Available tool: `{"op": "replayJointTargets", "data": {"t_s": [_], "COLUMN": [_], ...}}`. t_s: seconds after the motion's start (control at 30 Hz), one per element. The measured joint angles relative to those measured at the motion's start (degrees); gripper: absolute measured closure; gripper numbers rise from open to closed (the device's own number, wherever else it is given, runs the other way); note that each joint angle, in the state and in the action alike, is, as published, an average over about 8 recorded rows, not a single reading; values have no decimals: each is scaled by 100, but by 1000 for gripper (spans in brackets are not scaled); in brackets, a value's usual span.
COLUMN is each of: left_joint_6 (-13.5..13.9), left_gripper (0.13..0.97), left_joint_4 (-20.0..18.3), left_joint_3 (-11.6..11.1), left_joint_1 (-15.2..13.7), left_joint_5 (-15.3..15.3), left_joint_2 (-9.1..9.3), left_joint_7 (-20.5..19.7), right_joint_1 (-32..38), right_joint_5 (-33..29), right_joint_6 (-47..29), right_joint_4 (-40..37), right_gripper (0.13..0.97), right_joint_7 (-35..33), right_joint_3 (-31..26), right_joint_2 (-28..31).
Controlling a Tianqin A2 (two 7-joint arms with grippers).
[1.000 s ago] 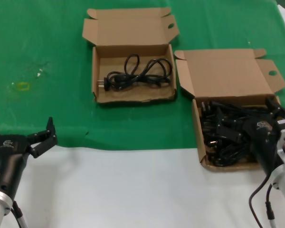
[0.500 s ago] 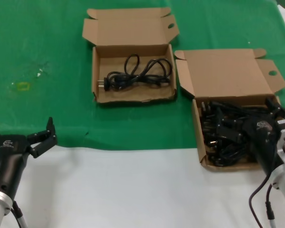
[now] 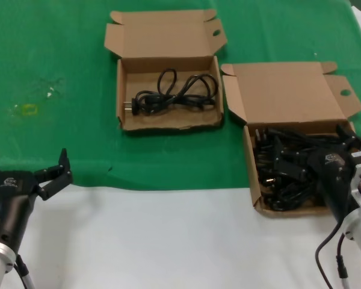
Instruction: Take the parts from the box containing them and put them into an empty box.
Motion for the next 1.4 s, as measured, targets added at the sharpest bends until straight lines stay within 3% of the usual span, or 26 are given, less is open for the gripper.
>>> {"op": "replayJointTargets", "data": {"t_s": [1.4], "left_joint_6": [0], "left_gripper": [132], "left_joint_4": [0], "left_joint_3": [0], "left_joint_1": [0], "left_joint_5": [0], "left_joint_2": [0], "left_joint_7": [0], "right_joint_1": [0], "right_joint_5": [0], "right_joint_6": [0], "right_joint_4": [0], "right_gripper": [129], "right_joint_7": [0], "right_joint_3": [0], "right_joint_2": [0]}}
